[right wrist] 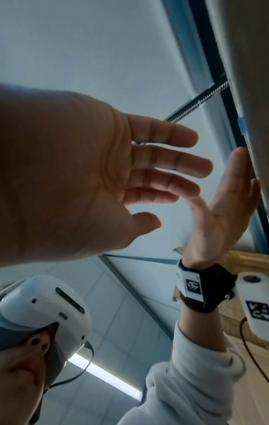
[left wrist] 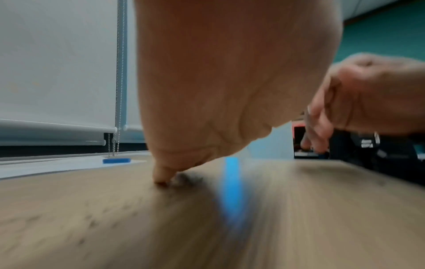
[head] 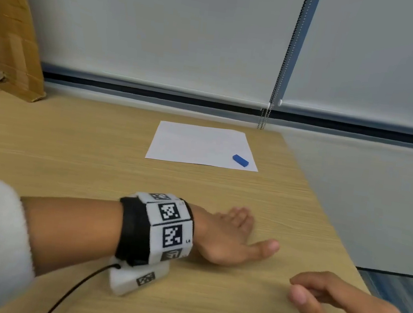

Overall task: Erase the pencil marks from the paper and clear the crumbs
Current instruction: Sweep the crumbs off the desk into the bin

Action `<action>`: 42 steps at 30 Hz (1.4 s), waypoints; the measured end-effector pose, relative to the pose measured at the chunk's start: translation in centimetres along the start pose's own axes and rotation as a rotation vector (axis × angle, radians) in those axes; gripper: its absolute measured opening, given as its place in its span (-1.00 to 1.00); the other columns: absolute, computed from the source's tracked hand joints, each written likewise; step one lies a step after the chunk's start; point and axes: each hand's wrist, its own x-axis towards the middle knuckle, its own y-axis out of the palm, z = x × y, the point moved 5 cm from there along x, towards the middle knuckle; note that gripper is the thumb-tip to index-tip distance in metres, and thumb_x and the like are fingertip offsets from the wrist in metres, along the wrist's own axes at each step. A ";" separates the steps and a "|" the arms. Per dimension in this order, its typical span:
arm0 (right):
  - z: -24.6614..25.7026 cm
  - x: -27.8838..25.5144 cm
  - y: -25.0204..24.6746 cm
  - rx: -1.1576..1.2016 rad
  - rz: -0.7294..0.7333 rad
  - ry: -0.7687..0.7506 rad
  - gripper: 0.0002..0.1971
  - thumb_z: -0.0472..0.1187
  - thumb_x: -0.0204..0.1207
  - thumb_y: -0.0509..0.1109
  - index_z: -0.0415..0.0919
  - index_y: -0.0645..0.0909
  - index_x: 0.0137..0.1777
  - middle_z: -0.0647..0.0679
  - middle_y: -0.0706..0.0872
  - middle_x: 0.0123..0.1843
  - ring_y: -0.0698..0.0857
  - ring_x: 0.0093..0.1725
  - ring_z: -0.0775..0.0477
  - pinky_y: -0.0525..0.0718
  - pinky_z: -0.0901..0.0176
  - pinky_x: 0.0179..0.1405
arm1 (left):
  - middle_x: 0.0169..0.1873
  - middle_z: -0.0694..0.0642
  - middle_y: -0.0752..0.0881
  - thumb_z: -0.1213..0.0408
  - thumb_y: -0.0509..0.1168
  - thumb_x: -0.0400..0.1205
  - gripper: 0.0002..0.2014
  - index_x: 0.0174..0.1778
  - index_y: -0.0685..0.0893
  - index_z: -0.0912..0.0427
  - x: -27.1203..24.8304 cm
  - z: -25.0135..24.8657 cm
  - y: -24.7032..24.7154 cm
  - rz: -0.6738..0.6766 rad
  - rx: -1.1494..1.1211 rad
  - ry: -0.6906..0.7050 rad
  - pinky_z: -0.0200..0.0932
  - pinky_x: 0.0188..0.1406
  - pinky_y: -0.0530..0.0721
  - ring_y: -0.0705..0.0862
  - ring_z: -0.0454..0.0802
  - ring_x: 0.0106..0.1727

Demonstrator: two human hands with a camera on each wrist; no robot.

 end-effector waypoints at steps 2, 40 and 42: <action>-1.7 -0.9 -0.8 0.041 -0.058 0.050 -0.67 0.45 0.36 0.22 0.30 0.68 -0.23 0.42 0.74 -0.36 0.70 -0.25 0.49 0.46 0.78 -0.14 | 0.65 0.14 -0.39 -0.38 -0.40 0.58 -0.10 0.64 -0.38 0.25 -1.3 0.4 -1.3 -0.012 0.011 -0.014 0.10 0.67 -0.19 -0.36 0.00 0.66; -11.7 -3.6 -1.5 0.055 -0.343 0.079 -0.59 0.29 0.51 0.16 0.01 0.63 -0.23 0.05 0.64 -0.26 0.60 -0.16 0.16 0.49 0.30 -0.12 | 0.62 0.34 -0.41 -0.47 -0.49 0.29 0.14 0.63 -0.40 0.33 -8.1 8.9 5.1 -0.208 -0.189 -0.707 0.14 0.65 -0.24 -0.39 0.22 0.65; -11.2 -3.7 -1.7 0.043 -0.377 0.047 -0.64 0.20 0.50 0.19 -0.05 0.63 -0.23 0.08 0.62 -0.24 0.57 -0.15 0.22 0.47 0.40 -0.09 | 0.59 0.33 -0.47 -0.49 -0.49 0.34 0.10 0.61 -0.45 0.31 -4.4 4.8 3.9 -0.172 -0.144 -0.560 0.17 0.63 -0.30 -0.45 0.23 0.63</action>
